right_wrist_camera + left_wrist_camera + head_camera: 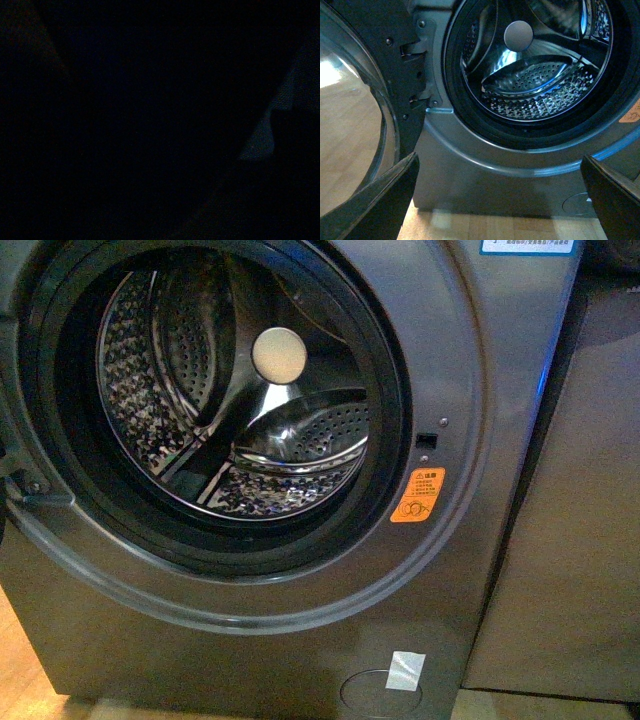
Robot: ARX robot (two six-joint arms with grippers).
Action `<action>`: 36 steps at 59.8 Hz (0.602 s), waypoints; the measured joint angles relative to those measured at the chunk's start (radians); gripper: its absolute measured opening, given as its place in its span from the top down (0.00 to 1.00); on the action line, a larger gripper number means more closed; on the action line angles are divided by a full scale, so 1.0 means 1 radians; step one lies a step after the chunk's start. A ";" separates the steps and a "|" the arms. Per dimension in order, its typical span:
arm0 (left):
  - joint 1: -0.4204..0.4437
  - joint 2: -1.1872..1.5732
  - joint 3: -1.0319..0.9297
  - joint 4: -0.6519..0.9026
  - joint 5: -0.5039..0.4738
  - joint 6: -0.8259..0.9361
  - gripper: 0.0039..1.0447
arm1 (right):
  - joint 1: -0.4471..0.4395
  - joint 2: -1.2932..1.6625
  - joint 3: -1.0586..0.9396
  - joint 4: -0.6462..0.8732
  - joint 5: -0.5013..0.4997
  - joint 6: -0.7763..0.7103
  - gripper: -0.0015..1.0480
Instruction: Put clothes into washing machine
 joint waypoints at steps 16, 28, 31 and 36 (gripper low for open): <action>0.000 0.000 0.000 0.000 0.000 0.000 0.06 | -0.014 0.016 0.001 0.004 -0.050 0.085 0.17; 0.000 0.000 0.000 0.000 0.000 0.000 0.06 | 0.009 -0.010 -0.058 0.059 -0.069 0.142 0.50; 0.000 0.000 0.000 0.000 0.000 0.000 0.06 | 0.015 -0.019 -0.074 0.075 -0.070 0.154 0.56; 0.000 0.000 0.000 0.000 0.000 0.000 0.06 | 0.025 -0.040 -0.107 0.103 -0.076 0.176 0.67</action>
